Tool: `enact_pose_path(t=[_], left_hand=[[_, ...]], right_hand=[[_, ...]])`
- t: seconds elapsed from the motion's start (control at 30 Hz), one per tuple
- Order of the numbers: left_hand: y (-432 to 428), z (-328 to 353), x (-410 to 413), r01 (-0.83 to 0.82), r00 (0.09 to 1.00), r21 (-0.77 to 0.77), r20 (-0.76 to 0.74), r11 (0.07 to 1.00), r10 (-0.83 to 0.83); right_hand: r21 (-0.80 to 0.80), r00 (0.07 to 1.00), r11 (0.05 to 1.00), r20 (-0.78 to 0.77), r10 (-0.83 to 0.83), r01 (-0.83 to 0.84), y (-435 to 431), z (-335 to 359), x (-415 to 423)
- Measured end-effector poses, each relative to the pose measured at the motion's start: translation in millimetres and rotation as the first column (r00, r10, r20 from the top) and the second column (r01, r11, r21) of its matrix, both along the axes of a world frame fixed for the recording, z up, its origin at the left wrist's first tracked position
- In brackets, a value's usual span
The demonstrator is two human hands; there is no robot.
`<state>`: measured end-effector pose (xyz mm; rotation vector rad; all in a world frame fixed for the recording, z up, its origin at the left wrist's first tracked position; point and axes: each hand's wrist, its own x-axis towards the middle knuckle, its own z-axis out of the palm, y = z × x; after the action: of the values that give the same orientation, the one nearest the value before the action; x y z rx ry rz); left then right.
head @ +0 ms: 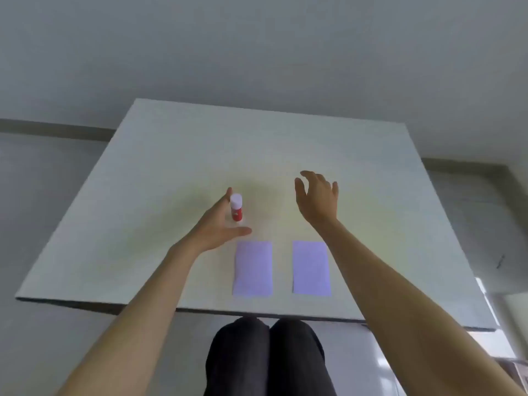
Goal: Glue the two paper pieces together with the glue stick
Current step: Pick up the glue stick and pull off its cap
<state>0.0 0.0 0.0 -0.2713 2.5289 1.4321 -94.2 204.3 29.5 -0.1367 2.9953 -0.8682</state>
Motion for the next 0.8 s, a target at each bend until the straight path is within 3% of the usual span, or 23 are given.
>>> enact_pose_path(t=[0.1, 0.23, 0.4, 0.53, 0.6, 0.7, 0.8], left_hand=[[1.8, -32.5, -2.4, -0.022, 0.989, -0.044, -0.145, 0.999, 0.016], [9.4, -48.6, -8.8, -0.201, 0.93, 0.033, -0.307, 0.979, 0.202], [38.6, -38.9, -2.5, -0.436, 0.836, 0.002, -0.368, 0.9, 0.406], [54.4, -24.6, -1.2, -0.279, 0.851, -0.081, -0.483, 0.957, 0.207], [57.4, -18.8, -0.5, -0.231, 0.832, -0.234, -0.55, 0.944, 0.067], [59.6, -10.9, 3.6, -0.203, 0.813, -0.372, -0.58, 0.906, -0.056], [60.3, -4.7, 7.1, -0.193, 0.791, -0.458, -0.596, 0.867, -0.139]], right_hand=[[-0.099, 0.989, 0.995, -0.15, 0.015, -0.031, -4.2, -24.2, 0.1], [-0.168, 0.955, 0.982, -0.296, 0.031, -0.084, -2.4, -35.4, 17.8], [-0.239, 0.971, 0.962, -0.224, 0.081, -0.136, 6.7, -29.0, 53.3], [-0.371, 0.982, 0.909, -0.095, 0.166, -0.189, 11.0, -15.7, 56.3], [-0.459, 0.997, 0.886, 0.007, 0.078, -0.066, 9.6, -9.6, 58.4], [-0.421, 0.985, 0.906, 0.17, 0.024, 0.05, 8.4, -3.0, 59.6], [-0.464, 0.975, 0.883, 0.155, 0.157, -0.068, 13.7, -3.5, 60.8]])
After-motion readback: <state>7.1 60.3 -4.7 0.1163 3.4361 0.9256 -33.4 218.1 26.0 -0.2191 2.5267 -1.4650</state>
